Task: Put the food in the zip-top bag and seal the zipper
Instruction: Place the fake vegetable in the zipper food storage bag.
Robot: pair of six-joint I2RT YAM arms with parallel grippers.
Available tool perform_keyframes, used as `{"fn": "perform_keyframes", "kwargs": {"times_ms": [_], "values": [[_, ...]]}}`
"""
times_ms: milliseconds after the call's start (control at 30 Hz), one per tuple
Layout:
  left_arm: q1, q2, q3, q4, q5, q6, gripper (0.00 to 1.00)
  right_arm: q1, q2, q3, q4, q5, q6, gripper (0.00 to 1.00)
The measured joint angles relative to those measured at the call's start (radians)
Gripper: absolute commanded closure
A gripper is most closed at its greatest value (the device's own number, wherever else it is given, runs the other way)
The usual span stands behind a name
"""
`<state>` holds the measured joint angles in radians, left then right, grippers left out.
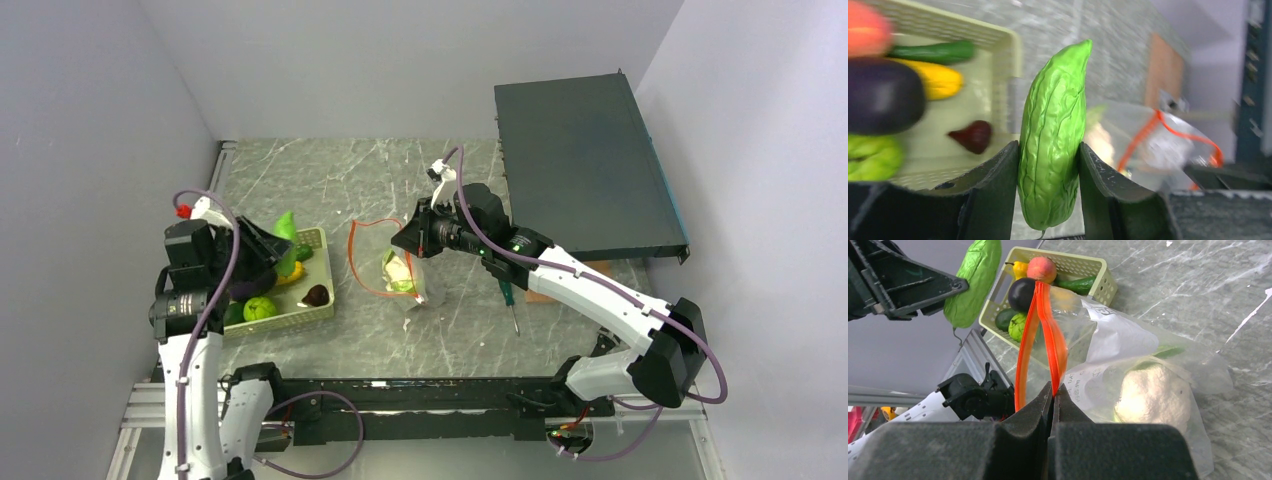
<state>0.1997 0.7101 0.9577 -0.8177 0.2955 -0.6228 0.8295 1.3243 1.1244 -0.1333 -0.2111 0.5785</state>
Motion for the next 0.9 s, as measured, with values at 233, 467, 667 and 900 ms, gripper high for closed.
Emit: {"fn": "perform_keyframes", "kwargs": {"times_ms": [233,467,667,900], "values": [[-0.140,-0.063,-0.113,0.215,0.323,-0.098,0.90,0.000,0.000,0.000,0.008,-0.003,0.001,1.00],[-0.307,-0.078,-0.119,0.301,0.412,-0.181,0.93,0.002,0.000,-0.011,0.029,0.004,0.011,1.00],[-0.429,-0.016,-0.076,0.238,0.384,-0.187,1.00,0.009,0.000,-0.022,0.049,0.025,0.028,1.00],[-0.544,0.152,-0.056,0.235,0.359,-0.278,1.00,0.063,0.000,-0.022,0.054,0.086,-0.002,1.00]]}}
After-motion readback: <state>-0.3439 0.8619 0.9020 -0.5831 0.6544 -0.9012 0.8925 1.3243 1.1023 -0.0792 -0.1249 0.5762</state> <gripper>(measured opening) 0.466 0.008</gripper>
